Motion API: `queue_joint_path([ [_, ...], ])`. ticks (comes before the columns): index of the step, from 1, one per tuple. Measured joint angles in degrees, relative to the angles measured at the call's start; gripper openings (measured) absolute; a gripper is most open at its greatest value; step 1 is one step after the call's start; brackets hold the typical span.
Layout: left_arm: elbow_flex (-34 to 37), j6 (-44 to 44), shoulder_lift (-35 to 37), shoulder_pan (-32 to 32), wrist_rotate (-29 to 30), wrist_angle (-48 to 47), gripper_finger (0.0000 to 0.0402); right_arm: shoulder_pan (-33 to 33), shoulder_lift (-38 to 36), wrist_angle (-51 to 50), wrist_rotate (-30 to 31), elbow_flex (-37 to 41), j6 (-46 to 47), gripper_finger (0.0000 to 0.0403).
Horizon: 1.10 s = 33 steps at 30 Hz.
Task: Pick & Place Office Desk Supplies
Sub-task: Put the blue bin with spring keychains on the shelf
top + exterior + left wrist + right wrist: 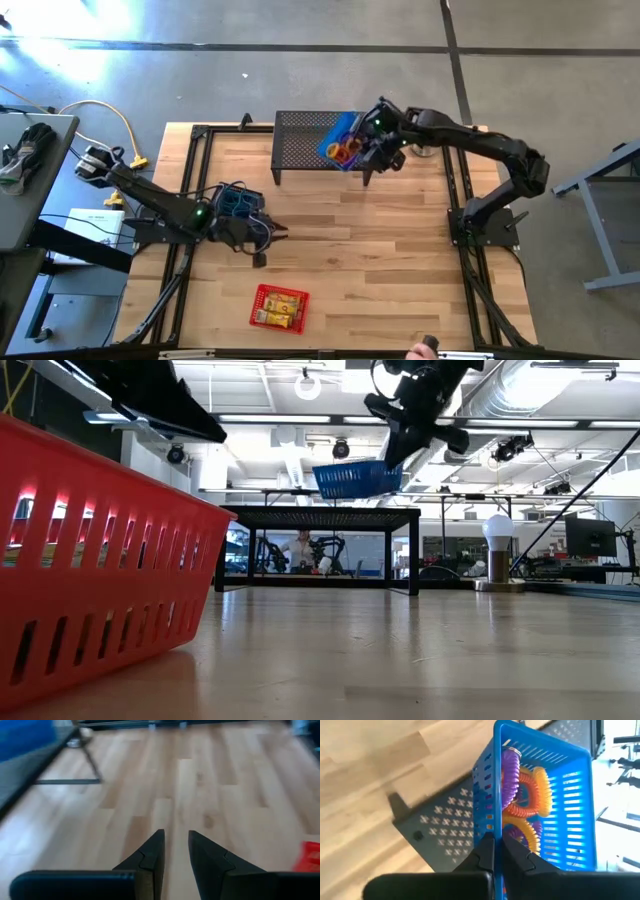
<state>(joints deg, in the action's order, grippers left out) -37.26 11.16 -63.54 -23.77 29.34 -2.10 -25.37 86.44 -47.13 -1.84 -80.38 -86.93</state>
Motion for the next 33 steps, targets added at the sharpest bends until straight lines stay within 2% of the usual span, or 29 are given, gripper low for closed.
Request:
queue_joint_path([
  [4,0.0,-0.4,0.0,1.6,-4.2,1.8,0.0081,-3.0,0.0,-0.1,-2.5,-2.5,-2.3,0.0003],
  [17,0.0,3.8,0.0,3.4,-4.2,2.2,0.0081,-7.2,7.9,-6.1,-4.6,-8.2,-8.1,0.0003],
  [33,0.0,1.8,0.0,3.5,-4.1,2.7,0.0081,-8.9,9.6,-9.3,-10.5,-9.3,-10.3,0.0003],
])
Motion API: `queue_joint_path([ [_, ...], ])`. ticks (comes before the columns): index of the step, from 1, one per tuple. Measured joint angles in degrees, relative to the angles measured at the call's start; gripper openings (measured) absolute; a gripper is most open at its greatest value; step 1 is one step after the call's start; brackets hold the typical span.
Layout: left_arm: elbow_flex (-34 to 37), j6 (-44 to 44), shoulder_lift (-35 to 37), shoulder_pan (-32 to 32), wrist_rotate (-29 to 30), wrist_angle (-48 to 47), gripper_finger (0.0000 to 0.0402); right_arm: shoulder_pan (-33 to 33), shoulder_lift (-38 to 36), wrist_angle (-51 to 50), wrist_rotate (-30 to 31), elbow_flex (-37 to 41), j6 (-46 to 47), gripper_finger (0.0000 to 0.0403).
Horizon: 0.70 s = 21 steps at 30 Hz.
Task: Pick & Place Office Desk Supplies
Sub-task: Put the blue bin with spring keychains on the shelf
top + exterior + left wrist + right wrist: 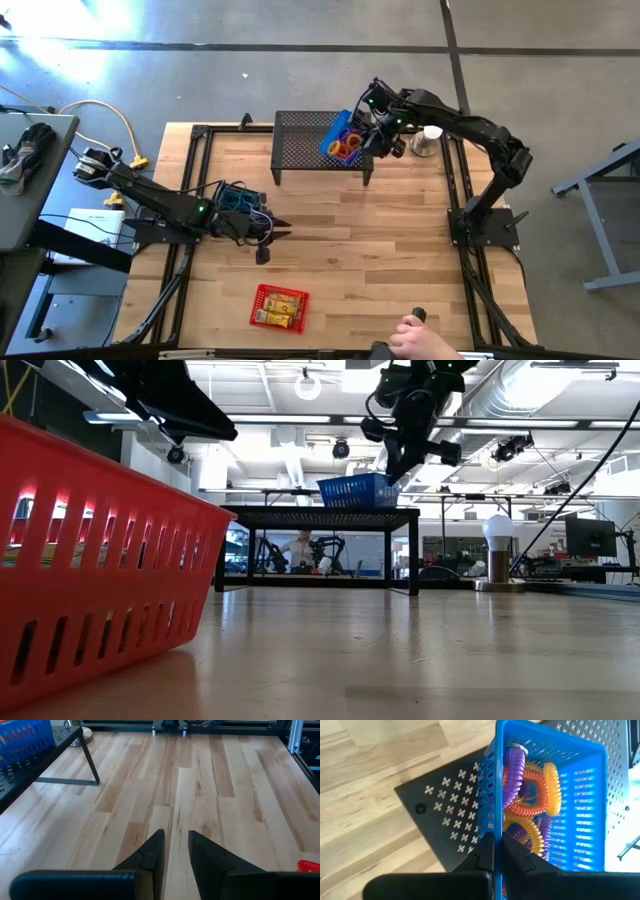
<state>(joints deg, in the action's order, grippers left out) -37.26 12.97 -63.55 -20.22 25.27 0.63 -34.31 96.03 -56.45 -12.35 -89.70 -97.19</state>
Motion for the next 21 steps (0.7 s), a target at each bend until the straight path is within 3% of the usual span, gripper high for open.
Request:
queue_joint_path([
  [15,0.0,0.1,0.0,2.2,0.1,1.3,0.0081,-1.5,2.8,2.4,-2.6,0.0,4.9,0.0022],
  [21,0.0,-0.9,0.0,2.2,0.1,1.3,0.0081,-1.4,2.9,5.8,0.7,0.1,11.9,0.0025],
])
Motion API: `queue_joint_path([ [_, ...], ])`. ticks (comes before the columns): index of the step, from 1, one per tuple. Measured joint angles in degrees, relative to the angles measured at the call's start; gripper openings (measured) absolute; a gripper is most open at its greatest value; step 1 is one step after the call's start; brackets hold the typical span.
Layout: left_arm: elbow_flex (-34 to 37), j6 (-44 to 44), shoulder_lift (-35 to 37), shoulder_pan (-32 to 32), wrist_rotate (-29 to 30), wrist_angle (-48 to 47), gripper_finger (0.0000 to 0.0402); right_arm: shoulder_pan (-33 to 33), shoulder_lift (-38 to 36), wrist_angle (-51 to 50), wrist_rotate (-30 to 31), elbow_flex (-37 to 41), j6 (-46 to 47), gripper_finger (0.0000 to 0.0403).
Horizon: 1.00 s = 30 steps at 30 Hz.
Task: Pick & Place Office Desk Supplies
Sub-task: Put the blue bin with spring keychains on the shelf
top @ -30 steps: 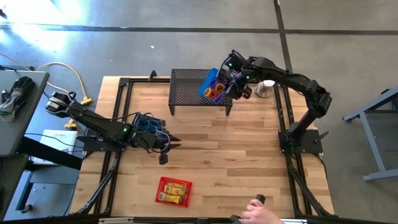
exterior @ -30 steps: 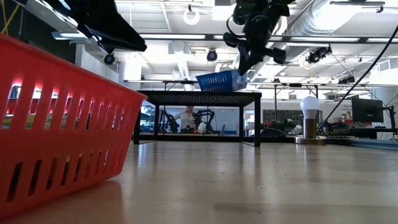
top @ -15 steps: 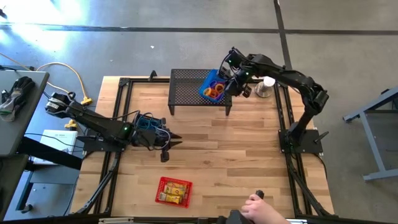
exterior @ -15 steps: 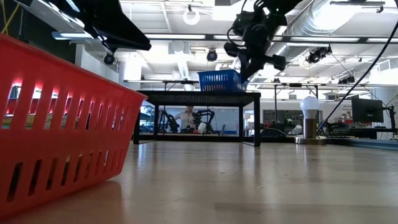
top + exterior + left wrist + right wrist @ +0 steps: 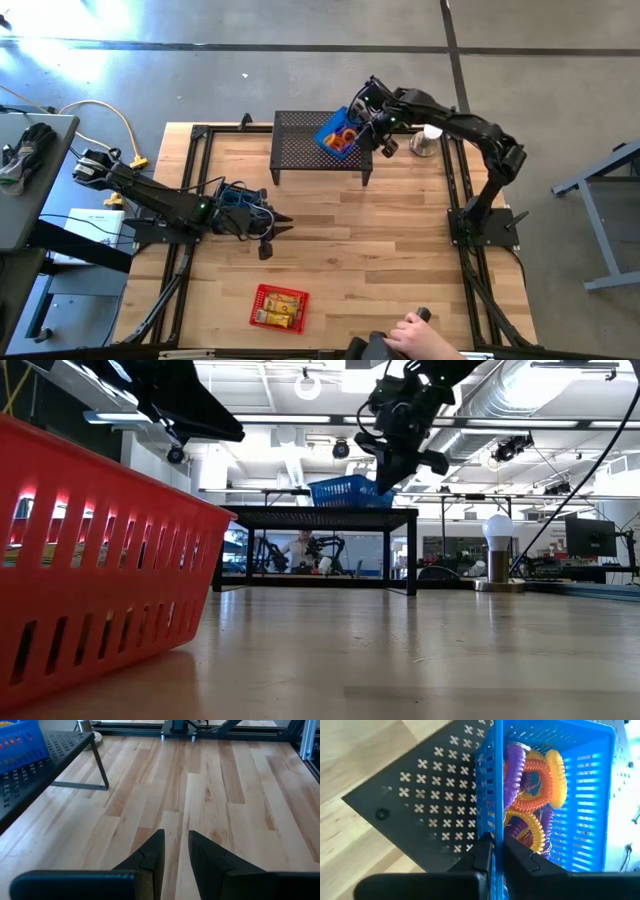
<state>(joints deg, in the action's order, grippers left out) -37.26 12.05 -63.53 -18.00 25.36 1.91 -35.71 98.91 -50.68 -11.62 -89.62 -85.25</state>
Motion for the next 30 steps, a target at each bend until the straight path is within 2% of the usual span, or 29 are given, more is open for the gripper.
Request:
queue_joint_path([
  [22,0.0,-1.8,0.0,0.0,-0.1,0.7,0.0081,-0.2,0.0,0.3,0.3,0.0,6.8,0.0027],
  [30,0.0,-1.8,0.0,0.0,-0.1,0.7,0.0081,0.3,-0.2,2.1,5.9,0.0,10.1,0.0027],
])
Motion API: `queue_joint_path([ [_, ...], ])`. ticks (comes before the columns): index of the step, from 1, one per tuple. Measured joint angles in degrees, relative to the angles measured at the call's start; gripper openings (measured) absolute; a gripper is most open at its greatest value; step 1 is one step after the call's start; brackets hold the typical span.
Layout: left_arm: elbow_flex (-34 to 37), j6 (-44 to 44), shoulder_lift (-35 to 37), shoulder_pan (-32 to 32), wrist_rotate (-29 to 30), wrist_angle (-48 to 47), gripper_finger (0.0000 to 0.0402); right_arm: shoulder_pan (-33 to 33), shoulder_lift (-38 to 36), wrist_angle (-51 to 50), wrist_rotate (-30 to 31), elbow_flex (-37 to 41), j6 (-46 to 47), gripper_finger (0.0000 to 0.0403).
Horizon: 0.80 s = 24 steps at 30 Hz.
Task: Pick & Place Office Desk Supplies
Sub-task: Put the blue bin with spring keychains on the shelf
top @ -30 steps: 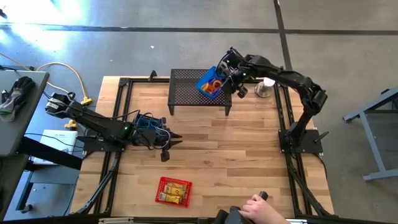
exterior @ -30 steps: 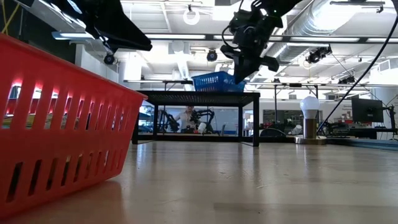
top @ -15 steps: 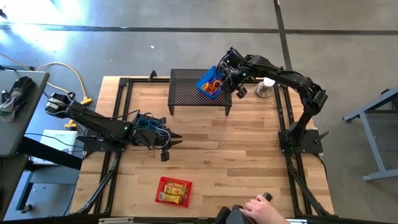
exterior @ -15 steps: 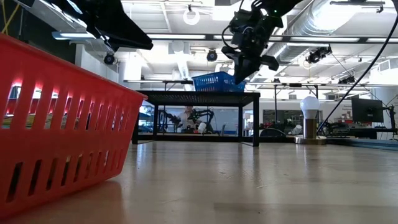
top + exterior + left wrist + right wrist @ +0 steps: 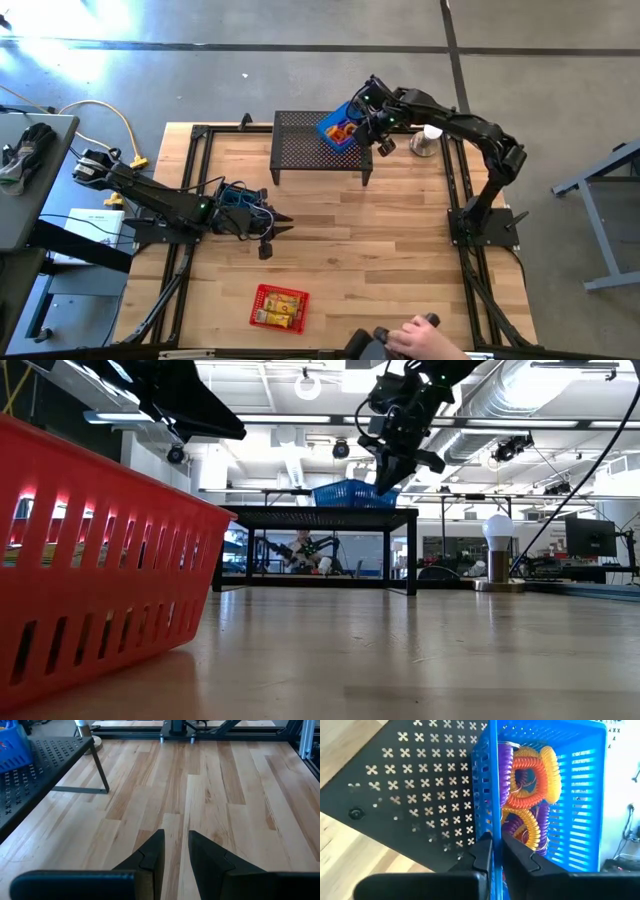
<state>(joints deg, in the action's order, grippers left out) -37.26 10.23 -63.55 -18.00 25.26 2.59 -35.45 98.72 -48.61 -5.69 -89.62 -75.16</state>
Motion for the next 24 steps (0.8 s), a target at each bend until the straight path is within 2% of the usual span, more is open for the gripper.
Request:
queue_joint_path([
  [9,0.0,0.0,0.0,0.0,0.0,0.0,0.0081,1.0,0.0,0.0,-0.8,0.0,0.7,0.0027],
  [19,0.0,-1.4,0.0,0.0,0.0,0.1,0.0081,1.8,0.0,0.7,-1.9,0.0,7.5,0.0027],
  [24,0.0,-1.4,0.0,0.0,0.0,0.1,0.0081,1.8,0.0,0.9,-0.2,0.0,9.2,0.0049],
])
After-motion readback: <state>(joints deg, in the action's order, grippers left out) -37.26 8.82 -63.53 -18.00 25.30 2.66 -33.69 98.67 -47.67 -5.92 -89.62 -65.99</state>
